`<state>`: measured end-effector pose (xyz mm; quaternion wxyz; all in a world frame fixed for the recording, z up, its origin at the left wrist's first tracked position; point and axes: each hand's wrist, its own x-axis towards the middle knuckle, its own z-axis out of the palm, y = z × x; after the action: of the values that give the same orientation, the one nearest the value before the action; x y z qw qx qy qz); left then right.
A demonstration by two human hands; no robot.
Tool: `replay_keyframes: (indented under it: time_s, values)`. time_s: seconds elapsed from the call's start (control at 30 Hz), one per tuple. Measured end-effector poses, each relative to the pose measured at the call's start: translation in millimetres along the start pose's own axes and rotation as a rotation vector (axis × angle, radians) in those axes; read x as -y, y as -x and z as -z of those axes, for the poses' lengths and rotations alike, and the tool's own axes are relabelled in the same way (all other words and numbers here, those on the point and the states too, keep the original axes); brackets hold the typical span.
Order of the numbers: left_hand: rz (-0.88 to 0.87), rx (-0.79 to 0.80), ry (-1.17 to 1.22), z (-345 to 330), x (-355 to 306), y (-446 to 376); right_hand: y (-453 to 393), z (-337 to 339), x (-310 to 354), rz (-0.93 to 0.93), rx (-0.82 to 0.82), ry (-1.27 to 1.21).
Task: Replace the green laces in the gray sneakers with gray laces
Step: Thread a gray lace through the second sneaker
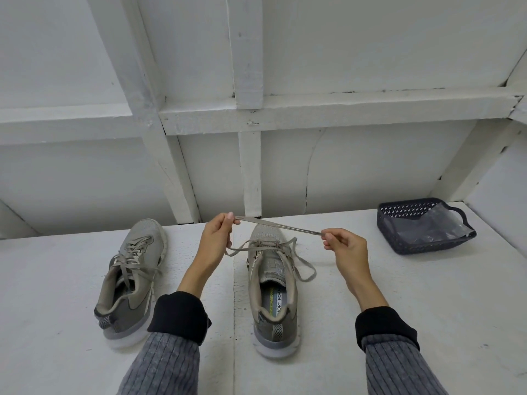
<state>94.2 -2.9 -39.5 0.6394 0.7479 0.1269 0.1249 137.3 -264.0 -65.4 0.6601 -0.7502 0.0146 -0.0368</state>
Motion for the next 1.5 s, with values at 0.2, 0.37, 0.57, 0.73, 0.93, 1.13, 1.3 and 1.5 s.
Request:
replay_keyframes:
  time_s: [0.2, 0.37, 0.57, 0.73, 0.93, 1.13, 1.3, 1.5]
  values:
    - [-0.011, -0.088, -0.097, 4, 2, 0, 0, 10, 4, 0.018, 0.023, 0.031]
    - [-0.046, -0.107, -0.142, 8, 6, 0, 2, 13, 3, 0.004, 0.015, 0.015]
    - [-0.093, 0.102, -0.509, 0, 7, 2, 6, 4, 17, 0.06, 0.087, 0.028]
    - [-0.206, 0.277, -0.268, -40, -12, 20, 11, -27, 41, 0.185, 0.254, 0.076]
    - [-0.181, 0.224, -0.008, -52, -9, 28, 16, -36, 41, 0.176, 0.241, 0.084]
    - [-0.093, 0.308, 0.054, -44, 0, 26, 23, -41, 34, 0.137, 0.234, 0.066]
    - [-0.093, 0.349, -0.001, -37, -1, 25, 24, -40, 33, 0.132, 0.23, 0.05]
    - [-0.088, 0.39, 0.021, -31, -3, 23, 22, -35, 33, 0.162, 0.257, 0.069]
